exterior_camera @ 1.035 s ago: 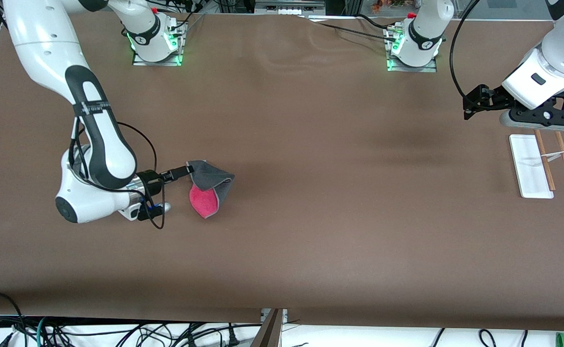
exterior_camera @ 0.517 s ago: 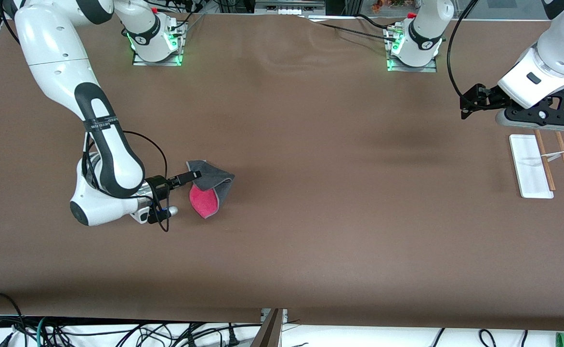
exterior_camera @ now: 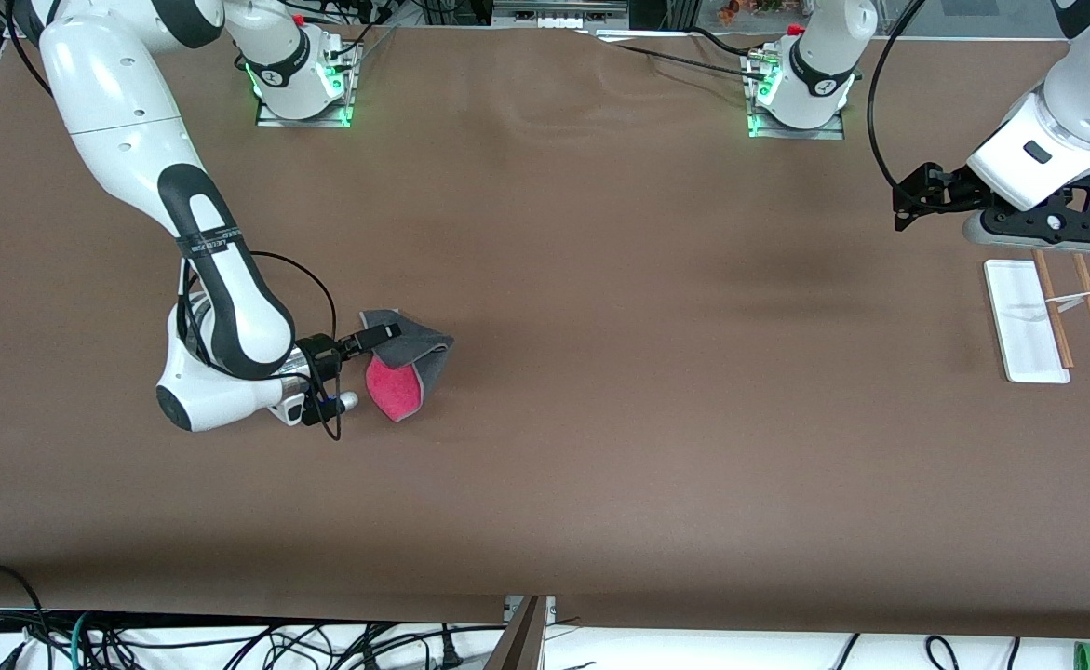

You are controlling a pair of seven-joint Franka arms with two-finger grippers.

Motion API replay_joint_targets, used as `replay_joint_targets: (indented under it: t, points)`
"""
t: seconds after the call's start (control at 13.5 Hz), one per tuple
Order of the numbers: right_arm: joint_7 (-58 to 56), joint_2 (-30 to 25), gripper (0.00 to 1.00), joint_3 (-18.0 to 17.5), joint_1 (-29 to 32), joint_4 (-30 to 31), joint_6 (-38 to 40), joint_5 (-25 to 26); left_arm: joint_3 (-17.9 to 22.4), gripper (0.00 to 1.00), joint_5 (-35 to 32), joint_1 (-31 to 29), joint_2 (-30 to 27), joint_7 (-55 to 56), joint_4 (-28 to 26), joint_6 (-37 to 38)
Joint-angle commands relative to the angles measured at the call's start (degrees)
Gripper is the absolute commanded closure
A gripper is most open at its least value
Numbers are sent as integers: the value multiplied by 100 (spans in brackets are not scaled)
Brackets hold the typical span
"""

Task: Pass towel and hang on rack
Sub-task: 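Close the right gripper on the towel's grey corner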

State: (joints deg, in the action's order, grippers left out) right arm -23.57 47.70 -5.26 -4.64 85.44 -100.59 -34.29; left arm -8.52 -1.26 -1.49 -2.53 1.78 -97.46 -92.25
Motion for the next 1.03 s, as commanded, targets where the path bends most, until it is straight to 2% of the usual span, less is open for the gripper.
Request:
replay_joint_targets:
  t: [0.0, 0.07, 0.15, 0.3, 0.44, 0.52, 0.67, 0.96]
  points:
    - [-139, -6, 0, -36, 7, 78, -66, -165, -18, 0, 21, -27, 68, 33, 166, 94]
    - [-139, -6, 2, -36, -2, 78, -49, -183, -18, 0, 21, -27, 68, 41, 166, 94]
    - [-139, -6, 16, -36, -2, 78, -5, -183, -27, 0, 21, -27, 68, 41, 166, 94]
    - [-139, -15, 52, -54, -2, 69, 22, -183, -27, 0, 21, -27, 68, 41, 166, 94]
    - [-130, -32, 72, -71, -2, 69, 39, -183, -18, 0, 21, -27, 68, 33, 166, 94]
    - [-139, -41, 78, -80, -2, 60, 48, -183, -18, 0, 21, -27, 68, 33, 166, 94]
    - [-139, -50, 100, -89, -2, 43, 188, -183, -18, 0, 21, -27, 68, 33, 166, 94]
    - [-139, -68, 100, -98, 7, 25, 338, -192, -18, 0, 21, -27, 68, 33, 166, 94]
